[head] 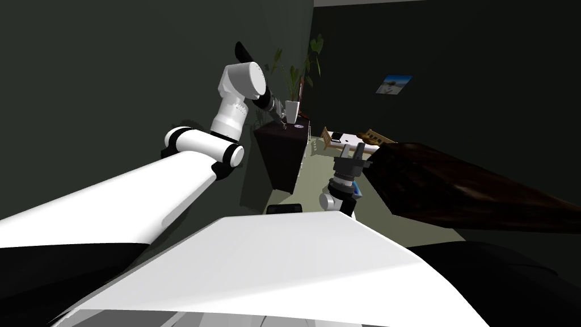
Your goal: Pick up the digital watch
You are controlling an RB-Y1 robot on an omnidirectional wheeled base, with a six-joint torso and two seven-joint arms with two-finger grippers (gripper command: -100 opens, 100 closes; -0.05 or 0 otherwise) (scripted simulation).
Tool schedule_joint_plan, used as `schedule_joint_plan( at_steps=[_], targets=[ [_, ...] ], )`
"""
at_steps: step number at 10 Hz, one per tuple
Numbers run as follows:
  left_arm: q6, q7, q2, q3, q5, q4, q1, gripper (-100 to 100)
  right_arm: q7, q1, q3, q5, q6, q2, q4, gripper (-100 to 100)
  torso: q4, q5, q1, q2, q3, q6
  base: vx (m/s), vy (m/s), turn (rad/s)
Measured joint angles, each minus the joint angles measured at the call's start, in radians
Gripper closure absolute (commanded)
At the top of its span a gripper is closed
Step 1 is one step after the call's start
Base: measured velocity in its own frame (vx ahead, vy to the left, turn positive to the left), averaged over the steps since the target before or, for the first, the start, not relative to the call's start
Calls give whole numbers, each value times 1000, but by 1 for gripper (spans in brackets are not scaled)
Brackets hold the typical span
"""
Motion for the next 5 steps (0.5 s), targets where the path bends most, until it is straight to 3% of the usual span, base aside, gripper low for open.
schedule_joint_plan(
  at_steps=[5],
  targets=[
    [86, -18, -4, -15, 71, 158, -111, -100, 0, 0, 0, 0, 0, 0, 0, 0, -1, 0, 0, -1, -1, 0, 87, 12, -4]
  ],
)
